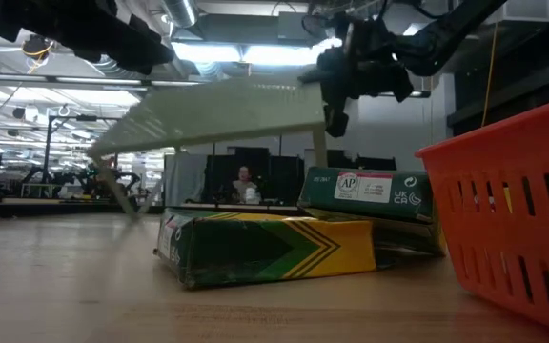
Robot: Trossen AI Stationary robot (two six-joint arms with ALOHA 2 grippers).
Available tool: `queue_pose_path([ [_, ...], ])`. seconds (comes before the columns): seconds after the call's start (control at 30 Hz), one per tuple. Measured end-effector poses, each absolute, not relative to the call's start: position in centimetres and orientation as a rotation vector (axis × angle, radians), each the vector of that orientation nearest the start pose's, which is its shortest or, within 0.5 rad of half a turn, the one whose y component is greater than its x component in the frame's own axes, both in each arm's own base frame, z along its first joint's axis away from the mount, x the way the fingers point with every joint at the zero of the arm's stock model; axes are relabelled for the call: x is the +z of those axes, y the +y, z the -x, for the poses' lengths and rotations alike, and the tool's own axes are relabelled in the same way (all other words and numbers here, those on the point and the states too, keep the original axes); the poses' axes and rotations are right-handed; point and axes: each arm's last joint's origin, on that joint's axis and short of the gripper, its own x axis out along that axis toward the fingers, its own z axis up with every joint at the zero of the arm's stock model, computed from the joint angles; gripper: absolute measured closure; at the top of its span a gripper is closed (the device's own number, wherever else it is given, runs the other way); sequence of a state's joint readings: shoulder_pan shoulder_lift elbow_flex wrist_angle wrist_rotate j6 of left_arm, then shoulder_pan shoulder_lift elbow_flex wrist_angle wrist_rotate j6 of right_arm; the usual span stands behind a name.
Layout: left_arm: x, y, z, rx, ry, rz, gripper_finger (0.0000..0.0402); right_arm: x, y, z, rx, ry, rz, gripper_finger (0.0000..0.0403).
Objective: Pick & Place Office Desk Supplies
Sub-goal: Adjust the shelf
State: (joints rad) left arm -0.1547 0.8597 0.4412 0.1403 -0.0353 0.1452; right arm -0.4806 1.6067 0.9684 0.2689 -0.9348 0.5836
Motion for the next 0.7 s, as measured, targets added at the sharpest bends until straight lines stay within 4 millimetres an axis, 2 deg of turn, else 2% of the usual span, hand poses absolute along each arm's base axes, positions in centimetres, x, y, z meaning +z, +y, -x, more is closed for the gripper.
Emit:
queue_pose_path([
  [0.2,23.5,-3.3,-18.7,-0.163,0.238,-0.138,0.0256,24.5,-11.6,-32.1,0.36,0.403,-0.806,0.0374],
  [0.43,24.1,-4.2,-18.6,-0.188,0.175,-0.088,0.0256,24.7,-11.3,-32.5,0.279,0.374,-0.806,0.0374],
  [0.7,24.4,-4.9,-18.5,-0.167,0.145,-0.094,0.0256,25.5,-10.3,-33.1,0.32,0.323,-0.834,0.0375],
])
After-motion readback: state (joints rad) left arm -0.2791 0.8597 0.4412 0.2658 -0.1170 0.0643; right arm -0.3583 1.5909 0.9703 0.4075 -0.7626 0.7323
